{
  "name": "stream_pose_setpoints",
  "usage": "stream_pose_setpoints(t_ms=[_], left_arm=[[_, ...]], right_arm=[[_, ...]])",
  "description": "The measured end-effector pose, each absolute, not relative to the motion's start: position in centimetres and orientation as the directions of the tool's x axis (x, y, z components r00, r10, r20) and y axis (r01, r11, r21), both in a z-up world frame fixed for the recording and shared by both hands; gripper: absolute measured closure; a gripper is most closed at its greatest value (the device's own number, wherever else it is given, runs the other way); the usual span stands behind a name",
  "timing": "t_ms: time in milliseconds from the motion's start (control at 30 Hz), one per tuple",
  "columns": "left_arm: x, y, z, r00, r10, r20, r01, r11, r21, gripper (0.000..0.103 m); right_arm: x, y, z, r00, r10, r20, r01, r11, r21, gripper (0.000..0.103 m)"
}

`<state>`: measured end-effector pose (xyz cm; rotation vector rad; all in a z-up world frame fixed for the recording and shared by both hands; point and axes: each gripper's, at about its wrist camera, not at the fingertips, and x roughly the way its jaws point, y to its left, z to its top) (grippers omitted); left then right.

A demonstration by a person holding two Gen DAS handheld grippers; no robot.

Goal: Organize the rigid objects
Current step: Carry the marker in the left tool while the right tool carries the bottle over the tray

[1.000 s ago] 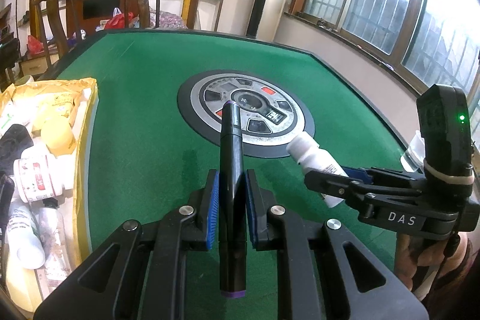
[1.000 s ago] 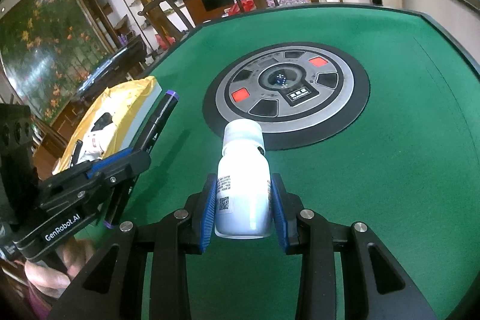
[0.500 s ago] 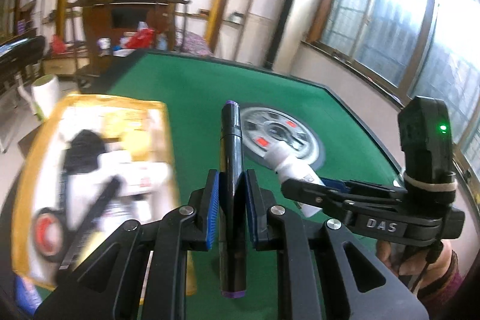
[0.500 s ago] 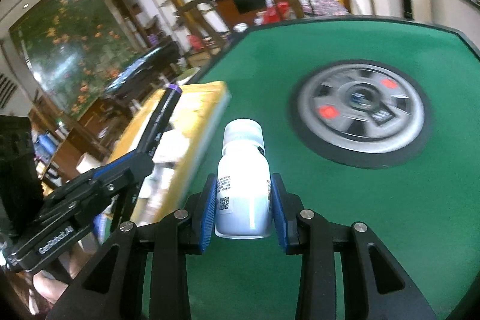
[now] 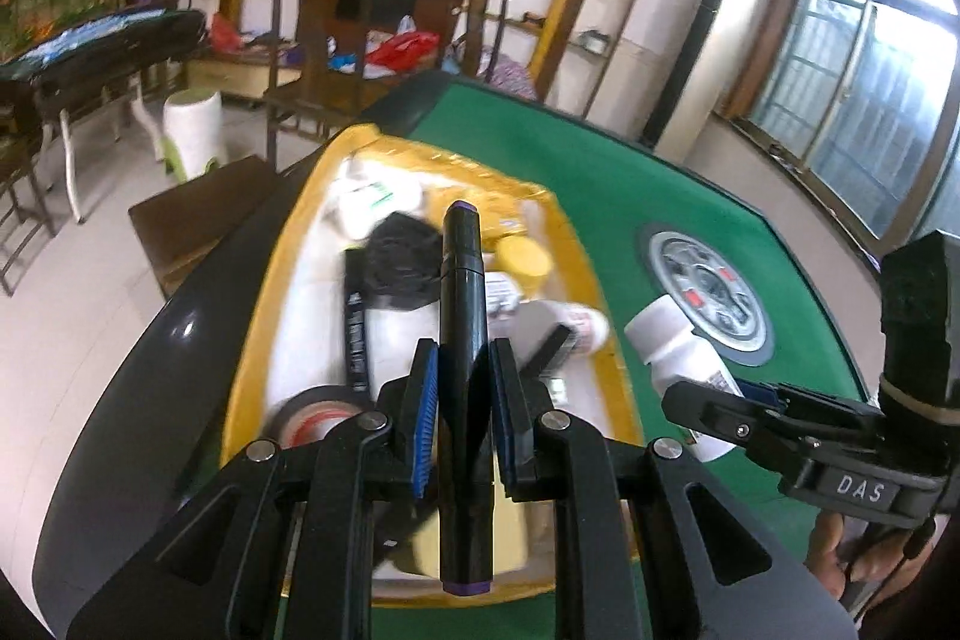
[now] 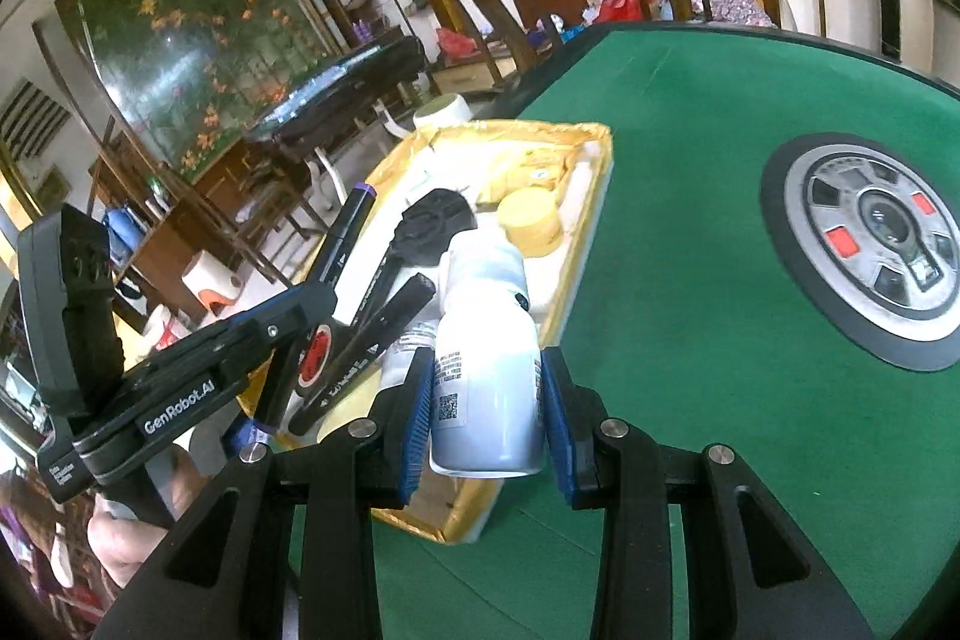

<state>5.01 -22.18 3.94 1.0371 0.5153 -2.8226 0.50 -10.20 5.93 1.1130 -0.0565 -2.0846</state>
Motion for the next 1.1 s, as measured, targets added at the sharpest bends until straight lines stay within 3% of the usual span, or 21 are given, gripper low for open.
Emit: stream_pose_setpoints(t_ms=[1100], left_arm=[[2.4, -24.5, 1.6, -0.690, -0.041, -0.722, 0.260, -0.946, -0.195, 0.089]], right_arm=[[-3.2, -20.4, 4.3, -0.295, -0.598, -0.745, 0.603, -0.721, 0.340, 0.072]])
